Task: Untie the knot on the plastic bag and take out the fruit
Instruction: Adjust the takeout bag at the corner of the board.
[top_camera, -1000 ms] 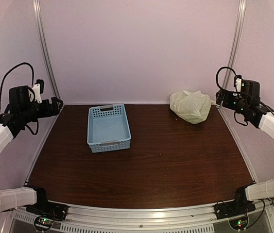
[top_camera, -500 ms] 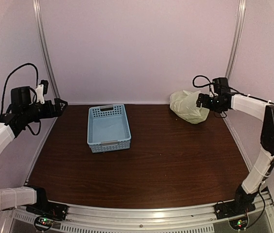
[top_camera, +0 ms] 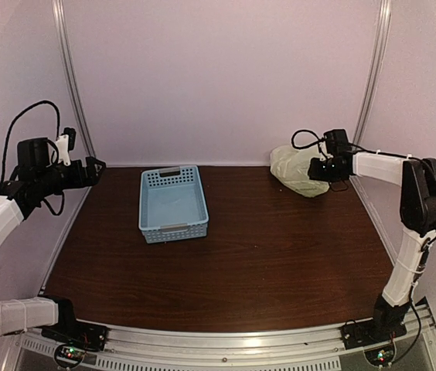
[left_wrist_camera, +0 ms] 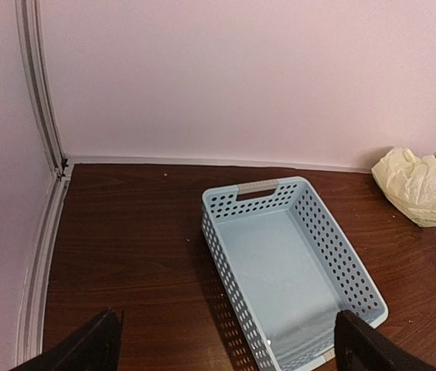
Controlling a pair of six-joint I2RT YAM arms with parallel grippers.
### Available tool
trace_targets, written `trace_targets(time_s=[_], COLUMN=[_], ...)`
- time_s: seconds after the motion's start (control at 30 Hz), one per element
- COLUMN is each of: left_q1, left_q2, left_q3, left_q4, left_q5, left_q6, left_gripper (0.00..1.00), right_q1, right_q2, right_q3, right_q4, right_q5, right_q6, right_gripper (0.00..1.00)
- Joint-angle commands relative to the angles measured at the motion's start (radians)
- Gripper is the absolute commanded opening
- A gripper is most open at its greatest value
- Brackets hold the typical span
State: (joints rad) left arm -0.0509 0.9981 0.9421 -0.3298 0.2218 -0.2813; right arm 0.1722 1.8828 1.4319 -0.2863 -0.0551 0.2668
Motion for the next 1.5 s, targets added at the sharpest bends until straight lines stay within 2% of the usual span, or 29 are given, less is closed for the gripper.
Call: trace_targets(time_s=[0.0, 0.13, 0.2, 0.5, 0.77, 1.07, 1.23, 1.33, 1.47], left_q1=[0.008, 0.008, 0.008, 0.008, 0.009, 0.008, 0.009, 0.008, 0.008], left_q2=[0.002, 0.005, 0.001, -0.022, -0.056, -0.068, -0.076, -0.075, -0.072], left_q3=[-0.009, -0.008, -0.008, -0.014, -0.031, -0.038, -0.042, -0.043, -0.043], left_q4=[0.026, 0.025, 0.025, 0.031, 0.048, 0.048, 0.049, 0.049, 0.048], left_q5=[-0.022, -0.029, -0.043, -0.045, -0.093, -0.129, -0.145, -0.149, -0.152], left_q6=[0.019, 0.022, 0.024, 0.037, 0.036, 0.037, 0.037, 0.038, 0.038], left_gripper=[0.98, 0.97, 0.98, 0.97, 0.98, 0.97, 0.98, 0.97, 0.97], right_q1=[0.008, 0.028, 0.036, 0.126, 0.280, 0.525, 0.641, 0.718, 0.757], right_q2=[-0.015, -0.042, -0.046, -0.154, -0.298, -0.495, -0.595, -0.638, -0.668], right_q3=[-0.046, -0.094, -0.099, -0.235, -0.440, -0.669, -0.778, -0.817, -0.815], right_q4=[0.055, 0.106, 0.104, 0.169, 0.171, 0.154, 0.212, 0.238, 0.201], right_q5=[0.012, -0.013, -0.007, -0.029, -0.006, -0.066, -0.126, -0.130, -0.095], right_q6=[-0.037, -0.074, -0.098, -0.194, -0.154, 0.023, 0.161, 0.221, 0.244], right_gripper=[0.31, 0.13, 0.00, 0.00, 0.00, 0.00, 0.00, 0.00, 0.00])
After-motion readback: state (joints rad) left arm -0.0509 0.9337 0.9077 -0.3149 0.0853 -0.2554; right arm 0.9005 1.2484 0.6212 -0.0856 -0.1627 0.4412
